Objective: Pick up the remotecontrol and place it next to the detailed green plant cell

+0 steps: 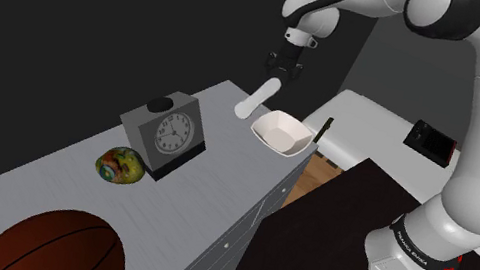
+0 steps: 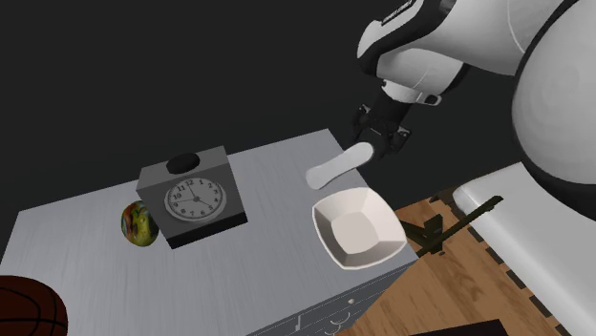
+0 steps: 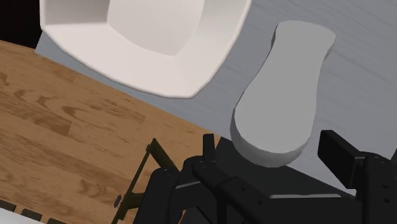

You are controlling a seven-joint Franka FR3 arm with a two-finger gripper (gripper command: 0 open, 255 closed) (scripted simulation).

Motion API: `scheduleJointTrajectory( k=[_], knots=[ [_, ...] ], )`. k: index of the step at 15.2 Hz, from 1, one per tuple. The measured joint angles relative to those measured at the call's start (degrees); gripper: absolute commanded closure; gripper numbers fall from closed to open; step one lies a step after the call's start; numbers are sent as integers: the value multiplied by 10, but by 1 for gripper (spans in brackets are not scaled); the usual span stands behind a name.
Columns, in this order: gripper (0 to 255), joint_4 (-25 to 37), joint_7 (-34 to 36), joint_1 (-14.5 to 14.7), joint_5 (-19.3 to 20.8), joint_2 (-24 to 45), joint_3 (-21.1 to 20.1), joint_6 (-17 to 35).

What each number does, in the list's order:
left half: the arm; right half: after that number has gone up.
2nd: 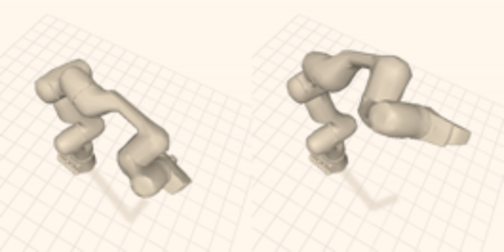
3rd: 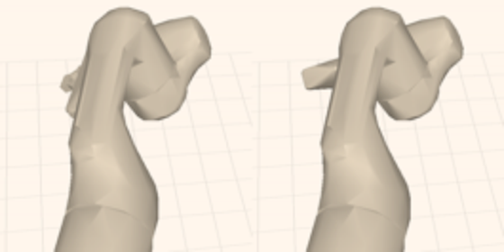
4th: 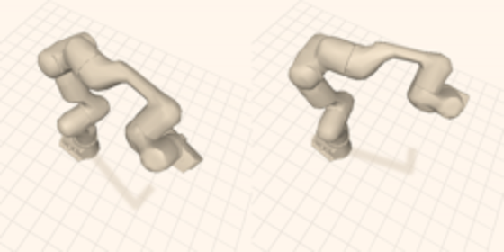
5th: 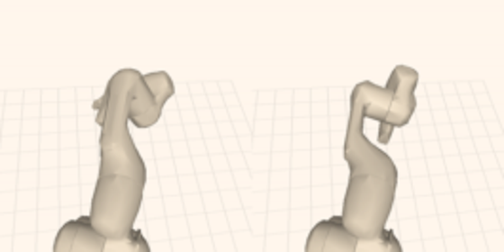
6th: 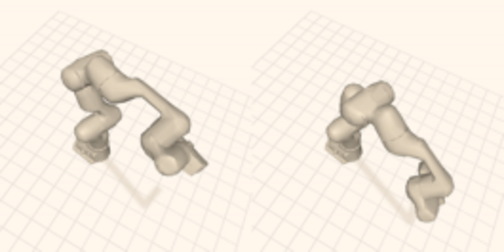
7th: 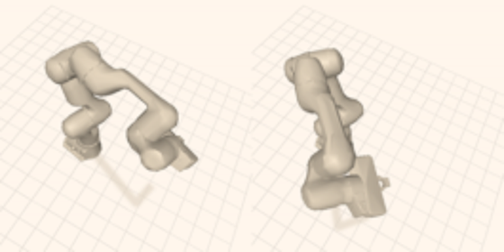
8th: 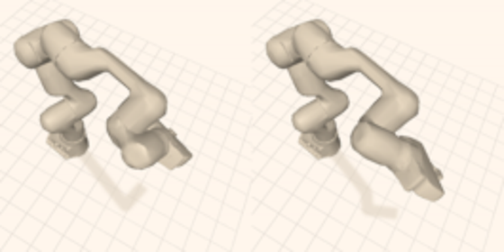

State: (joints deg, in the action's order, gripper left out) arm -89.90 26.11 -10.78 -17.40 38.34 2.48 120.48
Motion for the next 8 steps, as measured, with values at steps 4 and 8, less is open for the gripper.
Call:
scheduleJointTrajectory(
  k=[4, 8],
  knots=[
    [255, -25, 8, 6, 2, -30, 1, 1],
    [255, -106, 34, 36, -4, -83, -8, 42]
  ],
)
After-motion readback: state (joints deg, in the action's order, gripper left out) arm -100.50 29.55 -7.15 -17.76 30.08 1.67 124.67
